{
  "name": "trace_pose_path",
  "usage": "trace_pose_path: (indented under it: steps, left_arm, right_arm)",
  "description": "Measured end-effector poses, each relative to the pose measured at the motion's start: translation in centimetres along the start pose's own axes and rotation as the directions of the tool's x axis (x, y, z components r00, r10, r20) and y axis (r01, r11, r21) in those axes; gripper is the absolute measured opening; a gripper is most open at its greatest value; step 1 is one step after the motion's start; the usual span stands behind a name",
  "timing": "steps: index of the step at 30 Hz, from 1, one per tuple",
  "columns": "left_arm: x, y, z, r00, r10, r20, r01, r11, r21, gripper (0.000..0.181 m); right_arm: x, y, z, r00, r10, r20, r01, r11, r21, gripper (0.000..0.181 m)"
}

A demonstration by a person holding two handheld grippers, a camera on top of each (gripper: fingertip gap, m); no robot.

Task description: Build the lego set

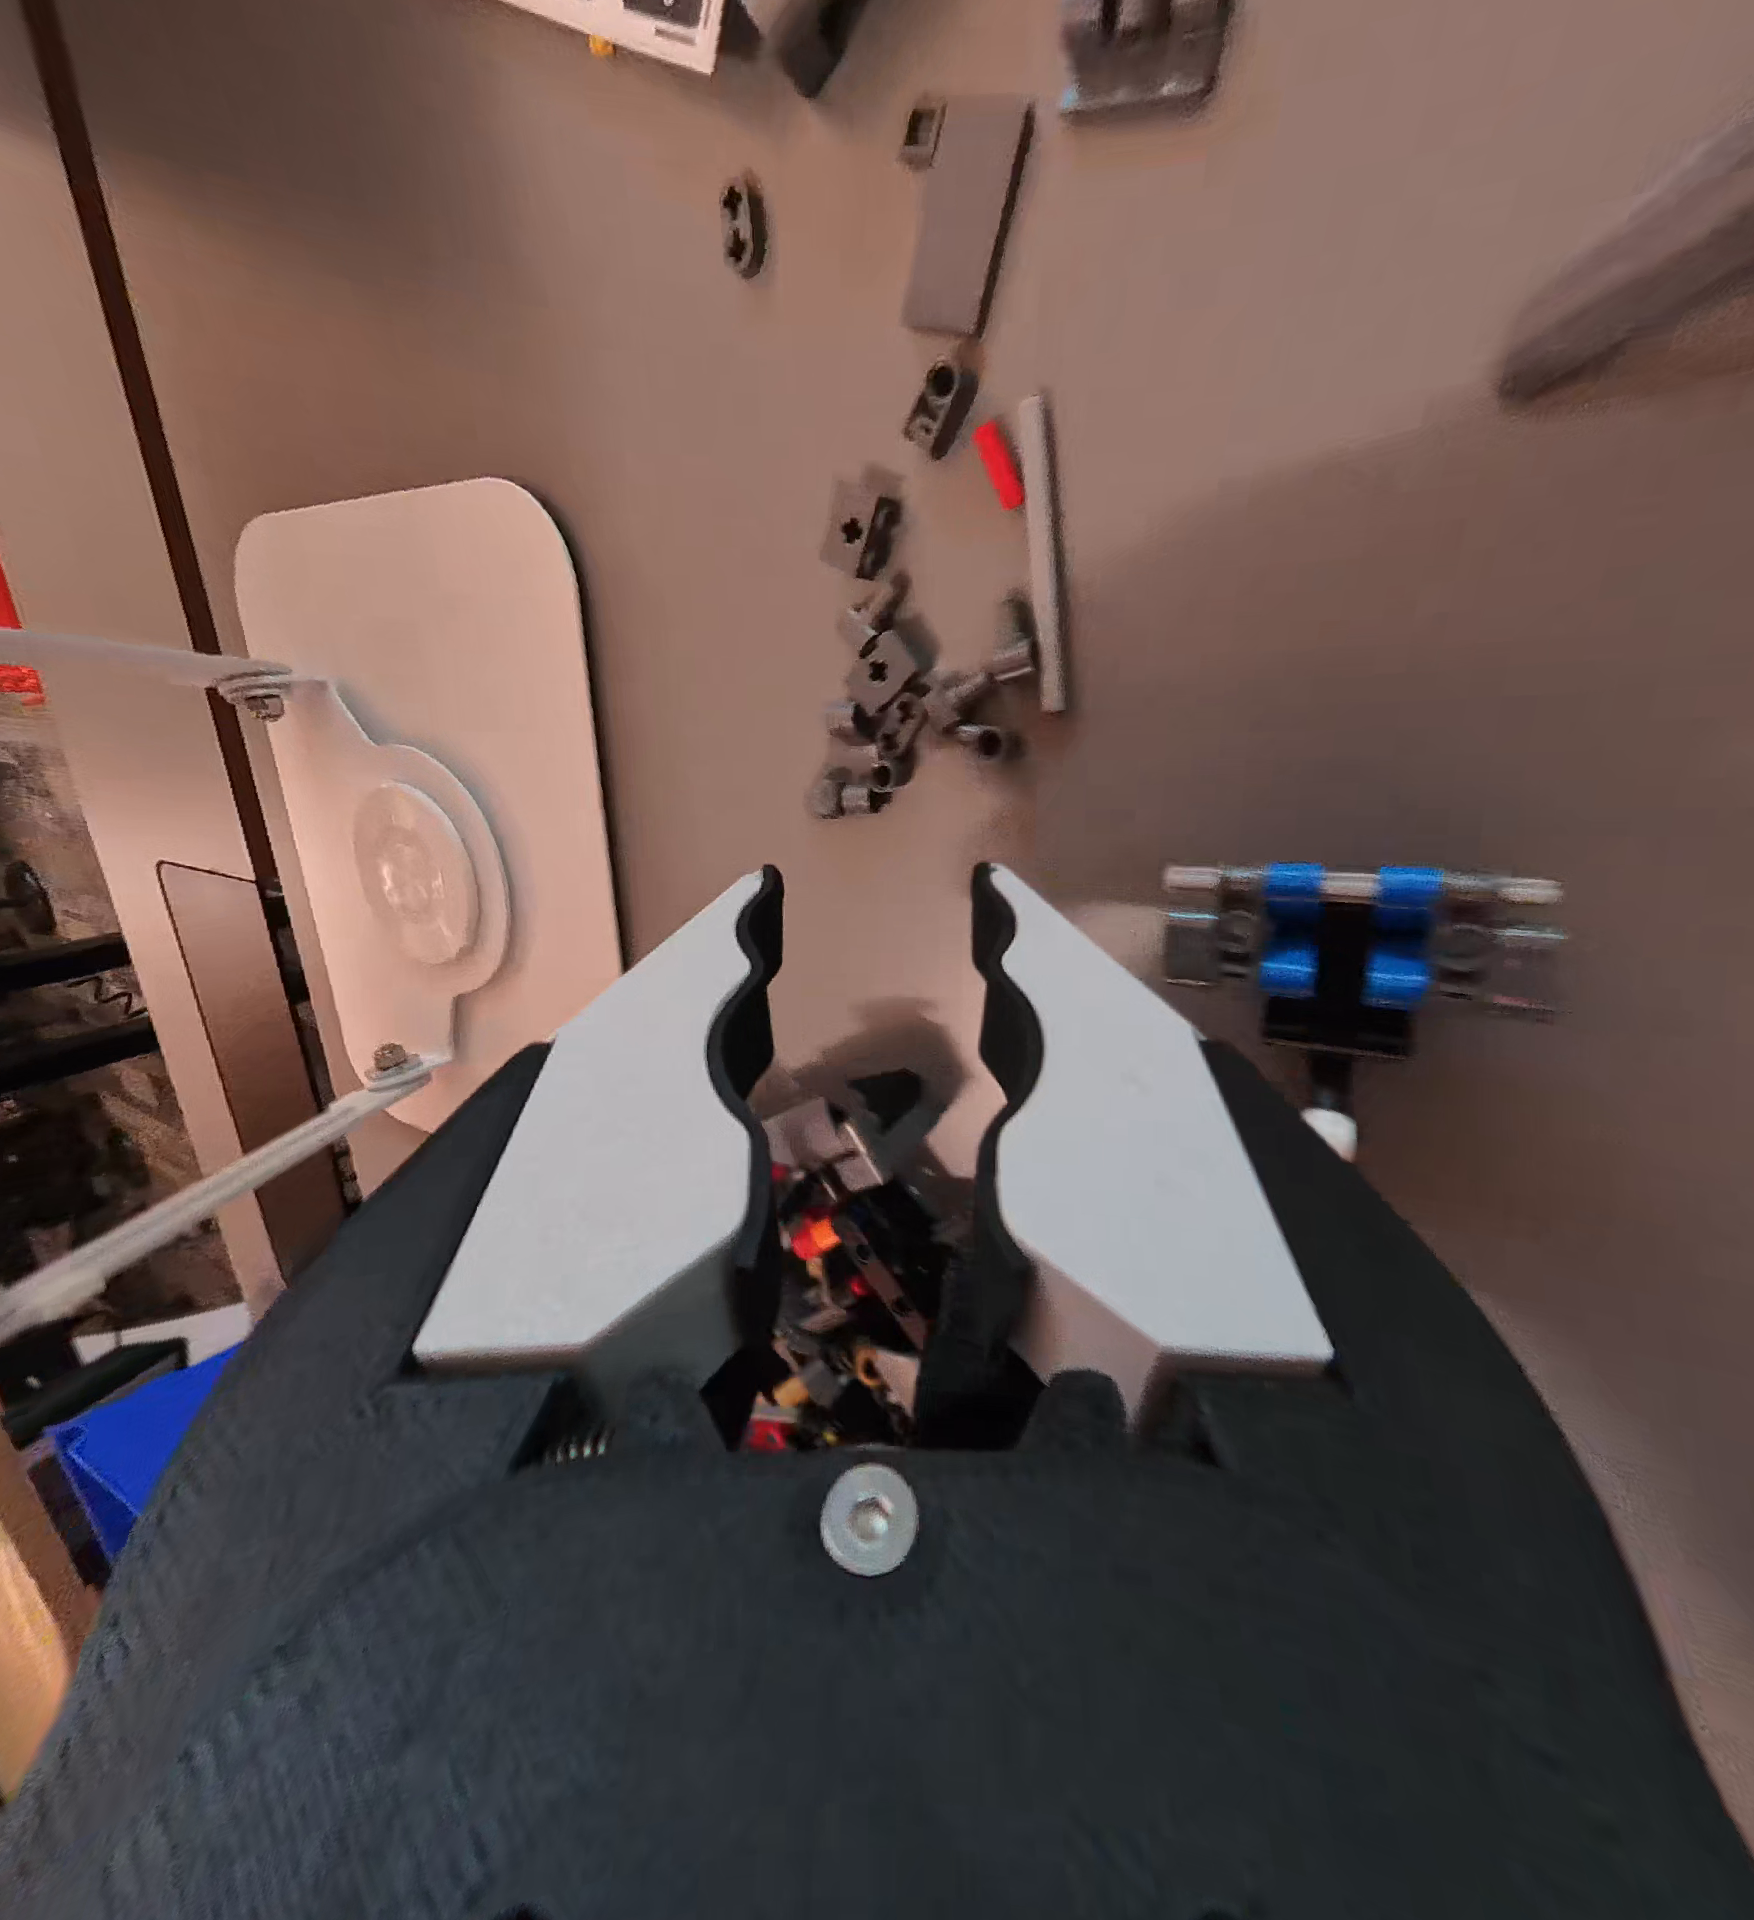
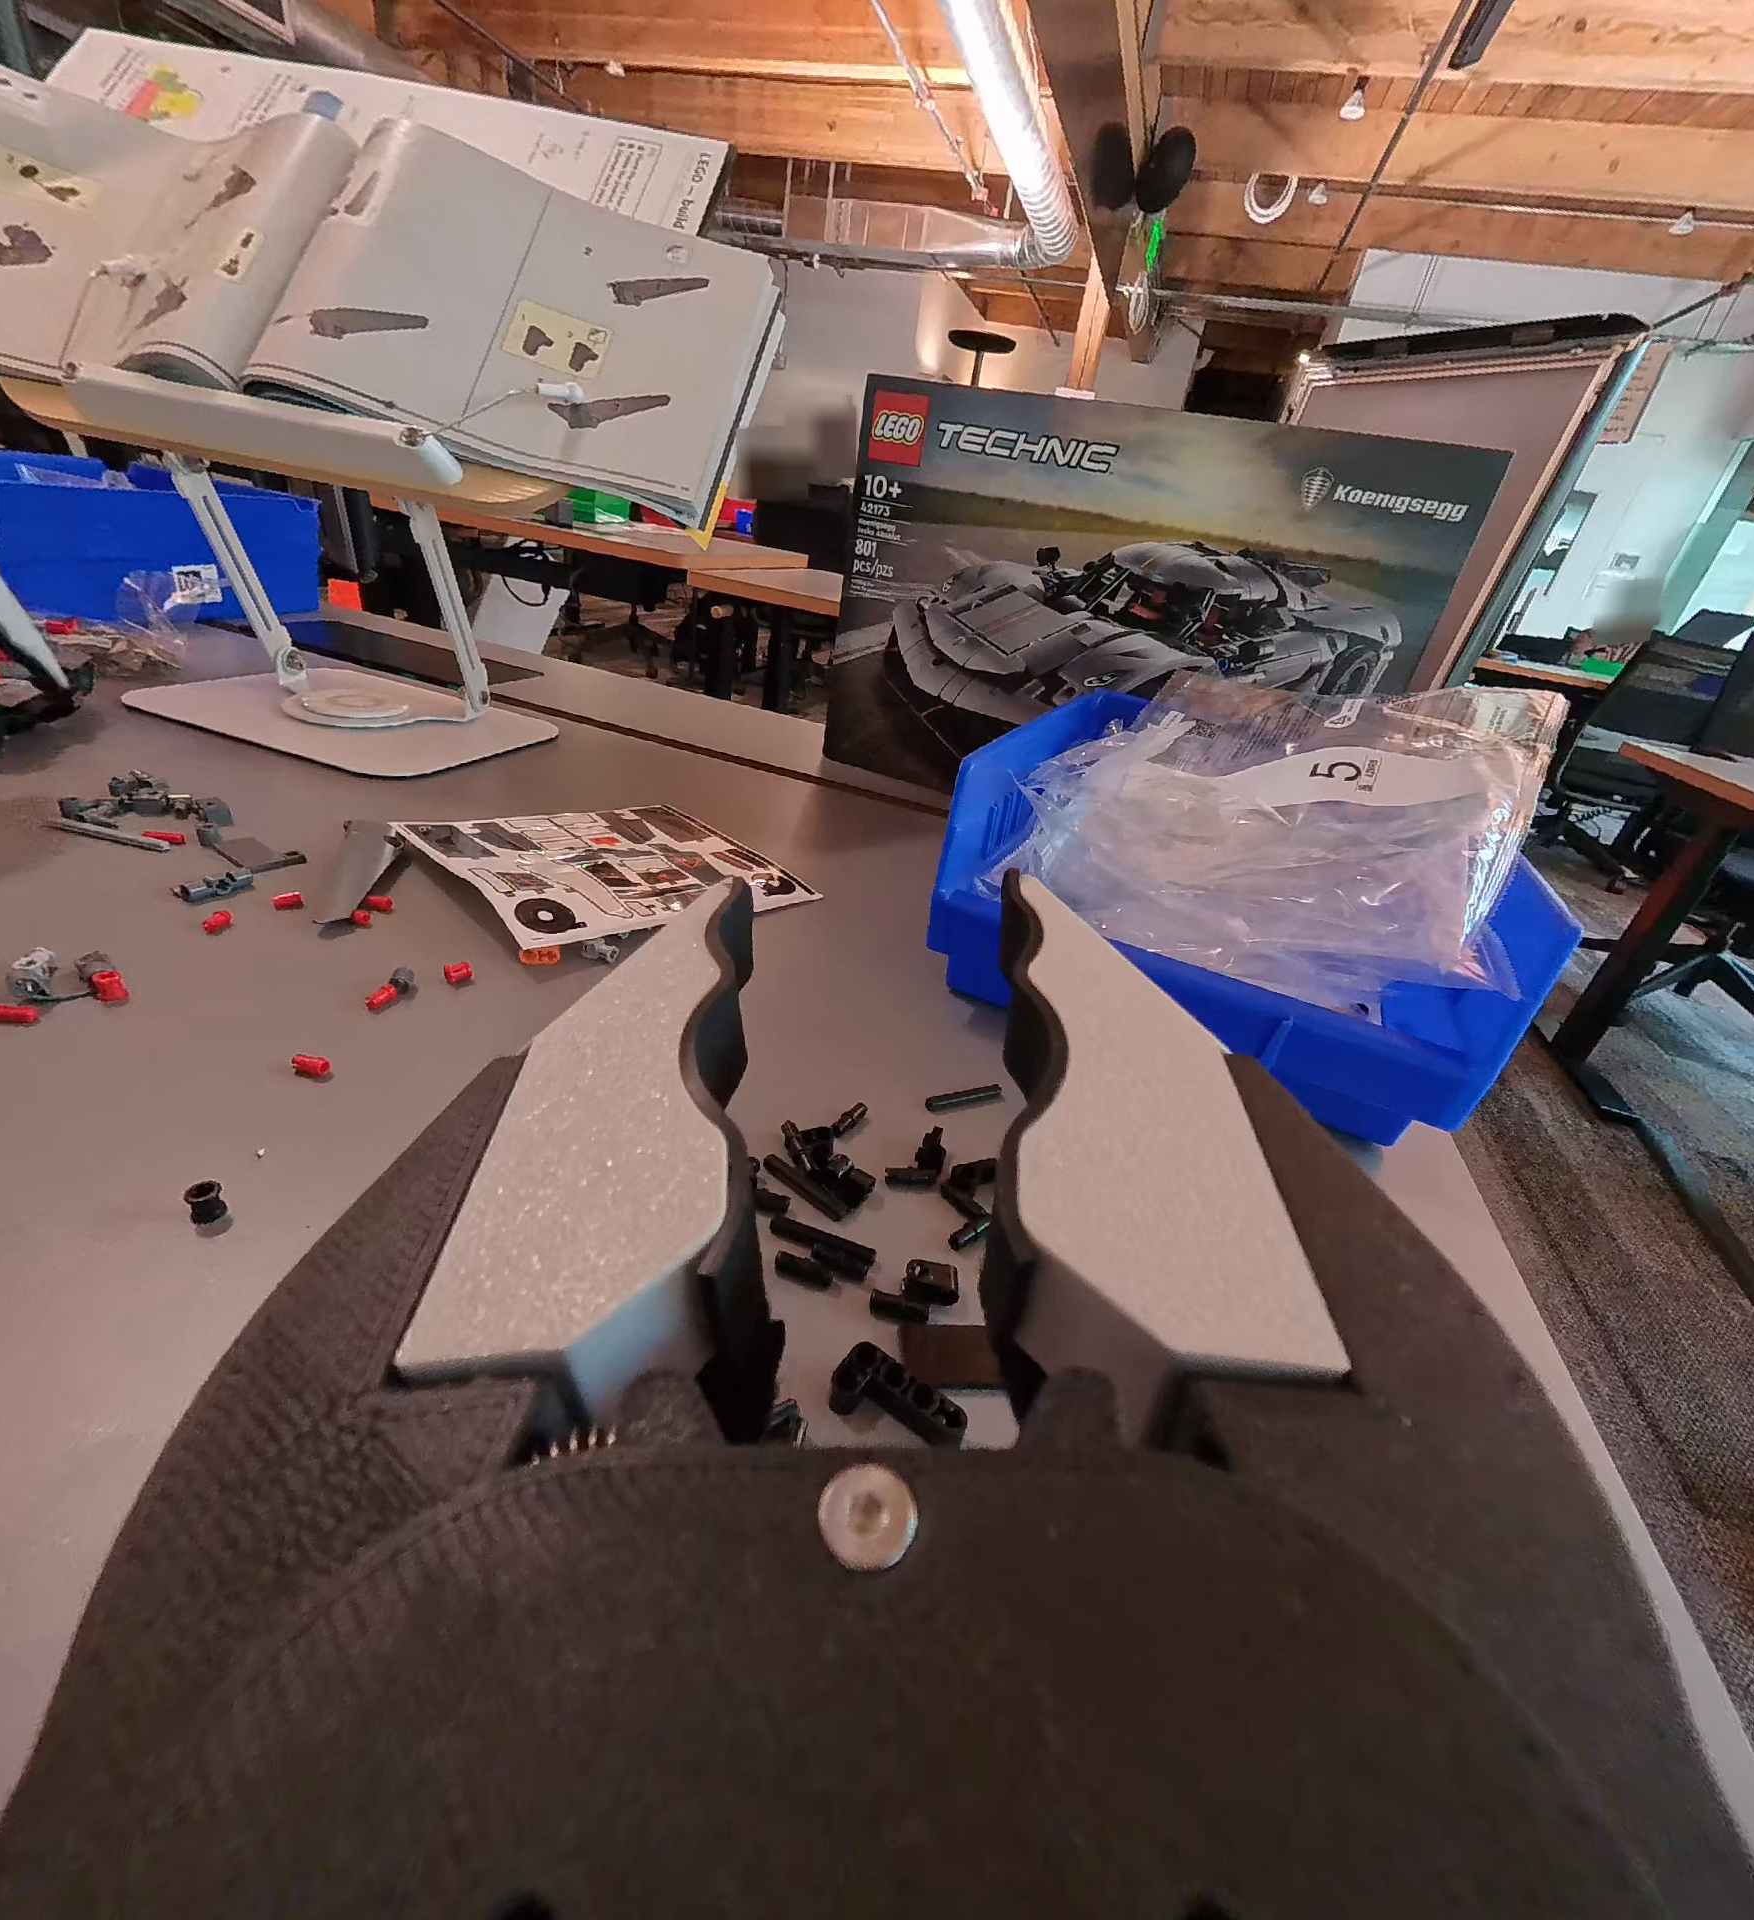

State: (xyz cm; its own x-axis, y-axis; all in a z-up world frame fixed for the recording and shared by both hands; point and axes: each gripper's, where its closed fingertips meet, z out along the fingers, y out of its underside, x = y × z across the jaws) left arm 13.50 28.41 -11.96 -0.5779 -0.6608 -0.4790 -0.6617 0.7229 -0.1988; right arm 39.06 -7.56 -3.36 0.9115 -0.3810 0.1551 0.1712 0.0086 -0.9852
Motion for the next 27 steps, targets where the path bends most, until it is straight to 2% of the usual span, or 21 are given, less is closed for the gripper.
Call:
trace_pose_path:
  steps: [5,12,19,23,27]
  left_arm:
    - [-0.7,-0.2,1.7,0.998,0.052,-0.024,-0.053,0.998,-0.039,0.033]
    - [0.1,-0.1,3.4,0.993,0.097,-0.070,-0.102,0.992,-0.069,0.029]
    - [0.6,-0.1,3.7,0.991,0.067,-0.115,-0.074,0.996,-0.055,0.014]
    - [1.7,0.2,2.9,0.980,0.071,-0.188,-0.083,0.995,-0.057,0.017]
    - [0.5,0.9,3.2,0.989,0.061,-0.136,-0.073,0.994,-0.085,0.024]
  right_arm:
    - [-0.2,0.3,0.2,1.000,-0.018,0.009,0.018,1.000,-0.019,0.046]
    - [-0.3,0.3,0.2,1.000,-0.027,0.012,0.027,0.999,-0.020,0.046]
    - [-0.3,0.2,0.1,1.000,-0.019,0.013,0.019,1.000,-0.014,0.046]
    - [-0.3,0.2,0.1,1.000,-0.019,0.012,0.019,1.000,-0.012,0.046]
    - [-0.2,0.1,0.1,1.000,-0.015,0.012,0.015,1.000,-0.008,0.046]
